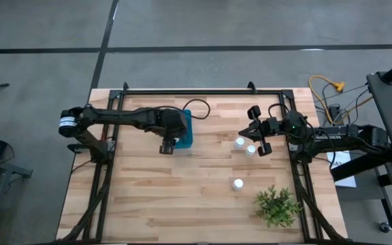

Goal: Pick and place pill bottles into a basket
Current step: Put the white medicine bottle into the blue bin

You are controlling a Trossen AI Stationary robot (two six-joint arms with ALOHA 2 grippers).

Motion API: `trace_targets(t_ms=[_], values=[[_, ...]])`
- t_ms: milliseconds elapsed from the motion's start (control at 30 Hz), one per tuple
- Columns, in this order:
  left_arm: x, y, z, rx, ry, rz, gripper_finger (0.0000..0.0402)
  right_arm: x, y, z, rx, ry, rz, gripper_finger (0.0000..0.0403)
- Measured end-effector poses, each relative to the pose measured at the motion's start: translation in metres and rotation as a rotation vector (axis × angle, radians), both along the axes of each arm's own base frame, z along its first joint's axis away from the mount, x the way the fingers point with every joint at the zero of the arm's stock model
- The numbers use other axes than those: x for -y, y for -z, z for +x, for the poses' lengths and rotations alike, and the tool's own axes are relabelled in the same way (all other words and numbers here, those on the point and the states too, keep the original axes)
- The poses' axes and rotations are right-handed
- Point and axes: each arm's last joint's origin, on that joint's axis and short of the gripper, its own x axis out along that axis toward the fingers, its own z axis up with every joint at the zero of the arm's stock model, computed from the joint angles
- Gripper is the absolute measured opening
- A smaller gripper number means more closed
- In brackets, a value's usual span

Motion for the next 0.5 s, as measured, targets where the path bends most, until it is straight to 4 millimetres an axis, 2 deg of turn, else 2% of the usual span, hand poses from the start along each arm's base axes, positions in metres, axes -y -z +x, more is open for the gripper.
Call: trace_targets(t_ms=[300, 500], values=[[-0.012, 0.025, 0.010, -0.079, -0.019, -0.008, 0.0157, 0.000, 0.000, 0.000, -0.001, 0.001, 0.000, 0.0009], [-0.020, 0.032, 0.013, -0.087, -0.016, -0.004, 0.0156, 0.000, 0.001, 0.000, -0.005, 0.001, -0.001, 0.0009]])
